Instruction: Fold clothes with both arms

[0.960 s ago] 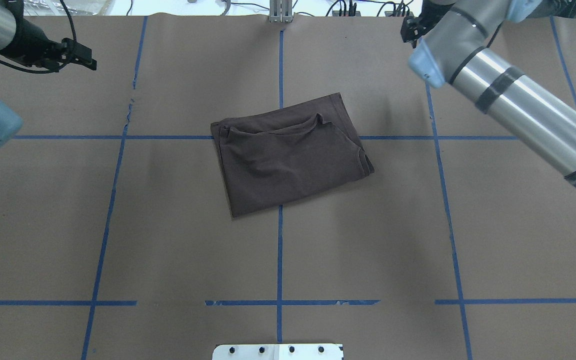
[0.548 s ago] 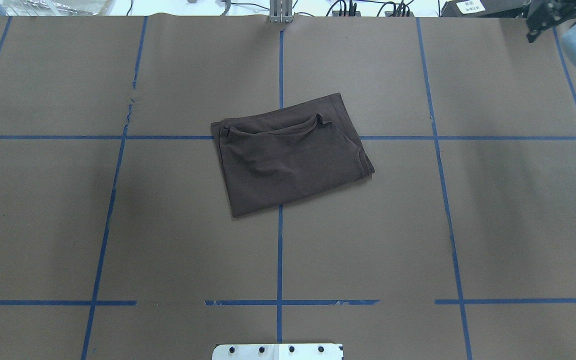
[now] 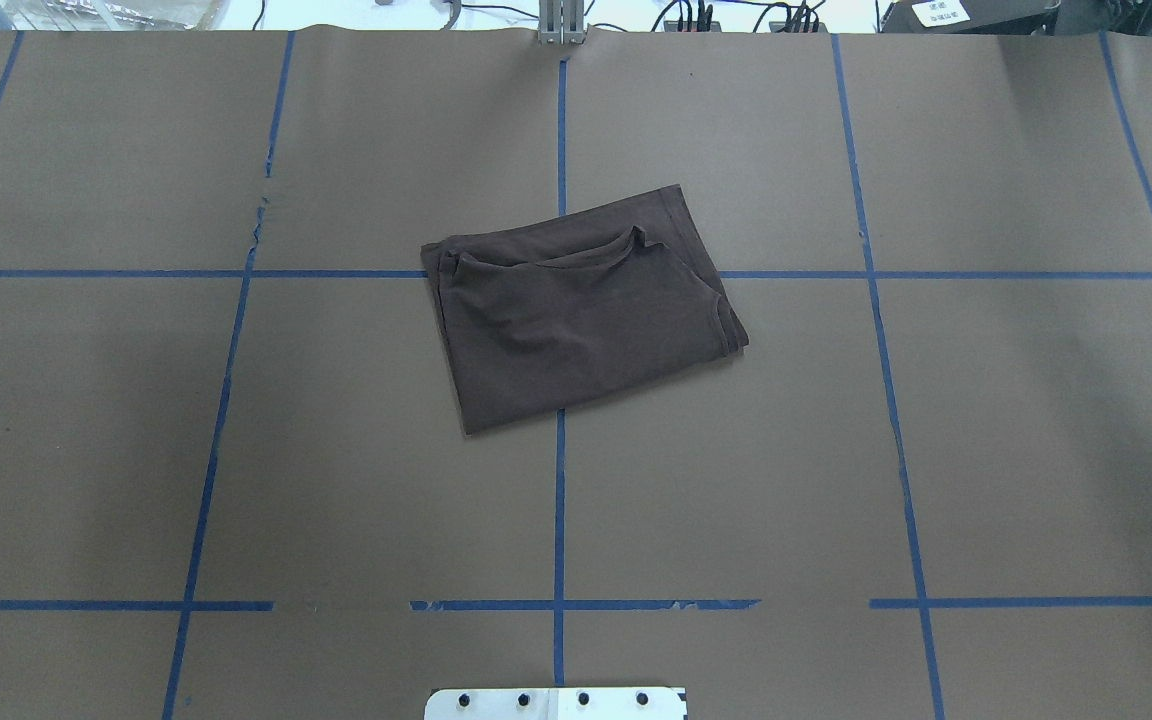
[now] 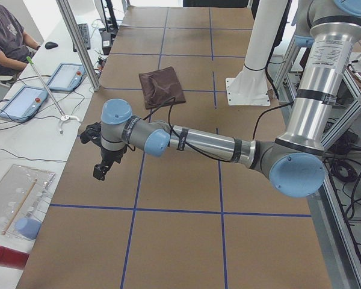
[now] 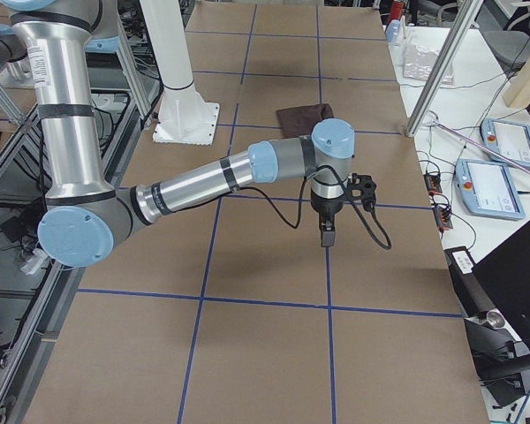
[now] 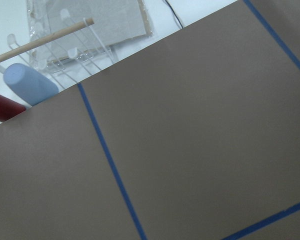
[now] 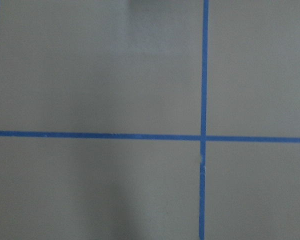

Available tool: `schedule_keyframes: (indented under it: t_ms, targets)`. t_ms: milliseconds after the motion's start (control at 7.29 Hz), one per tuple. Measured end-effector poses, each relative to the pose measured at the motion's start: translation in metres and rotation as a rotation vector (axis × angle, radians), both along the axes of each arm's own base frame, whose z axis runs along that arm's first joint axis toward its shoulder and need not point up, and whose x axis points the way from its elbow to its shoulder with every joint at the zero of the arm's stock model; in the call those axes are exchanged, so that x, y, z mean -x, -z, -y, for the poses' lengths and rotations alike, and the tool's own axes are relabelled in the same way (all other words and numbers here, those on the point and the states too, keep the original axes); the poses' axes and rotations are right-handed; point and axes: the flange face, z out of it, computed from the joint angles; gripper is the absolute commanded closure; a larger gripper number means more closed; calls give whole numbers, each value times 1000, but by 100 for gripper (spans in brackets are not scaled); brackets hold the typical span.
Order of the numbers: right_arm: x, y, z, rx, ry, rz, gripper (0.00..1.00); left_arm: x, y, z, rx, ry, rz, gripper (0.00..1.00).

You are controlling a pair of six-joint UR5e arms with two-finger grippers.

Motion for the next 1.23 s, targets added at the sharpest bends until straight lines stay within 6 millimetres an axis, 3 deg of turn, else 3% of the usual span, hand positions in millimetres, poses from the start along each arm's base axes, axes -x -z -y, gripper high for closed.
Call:
schedule_keyframes:
  t_ms: [274, 548, 823, 1234]
  targets:
    - [-1, -62, -34, 125, 3, 15, 0, 3, -42, -28, 67, 5, 9, 0]
    - [2, -114, -55, 187, 4, 74, 0, 4, -56, -39, 208, -6, 15, 0]
    - [0, -138, -71, 160, -6, 145, 0, 3, -72, -57, 257, -70, -4, 0]
    - [-16, -147, -82, 140, -44, 188, 0, -3, -79, -81, 289, -112, -108, 0]
